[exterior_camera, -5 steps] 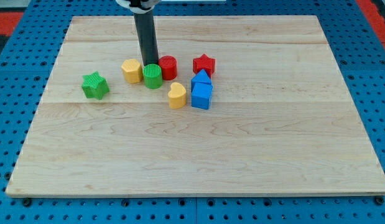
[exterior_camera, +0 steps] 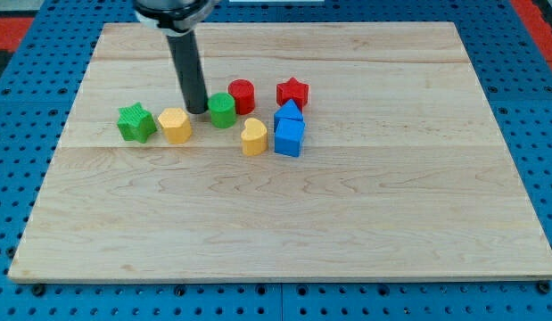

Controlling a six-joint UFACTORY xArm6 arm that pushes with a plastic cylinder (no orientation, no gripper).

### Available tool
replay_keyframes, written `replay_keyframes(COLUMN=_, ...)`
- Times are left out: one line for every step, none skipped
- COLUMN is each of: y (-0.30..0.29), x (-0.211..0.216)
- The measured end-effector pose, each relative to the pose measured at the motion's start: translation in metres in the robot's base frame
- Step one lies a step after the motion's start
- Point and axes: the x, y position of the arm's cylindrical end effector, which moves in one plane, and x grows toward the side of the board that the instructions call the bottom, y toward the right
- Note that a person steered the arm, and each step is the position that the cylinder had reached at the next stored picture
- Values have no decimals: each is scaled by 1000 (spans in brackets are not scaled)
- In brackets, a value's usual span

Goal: Place the heart in between the green circle and blue blocks

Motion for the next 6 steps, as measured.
replay_keyframes(y=21, x=1)
replay_keyframes(y=-23, x=22)
replay_keyframes(y=-6, x=71)
replay_keyframes(y=53, x=89)
replay_keyframes(y=55, x=69)
replay_keyframes(y=16, x=67)
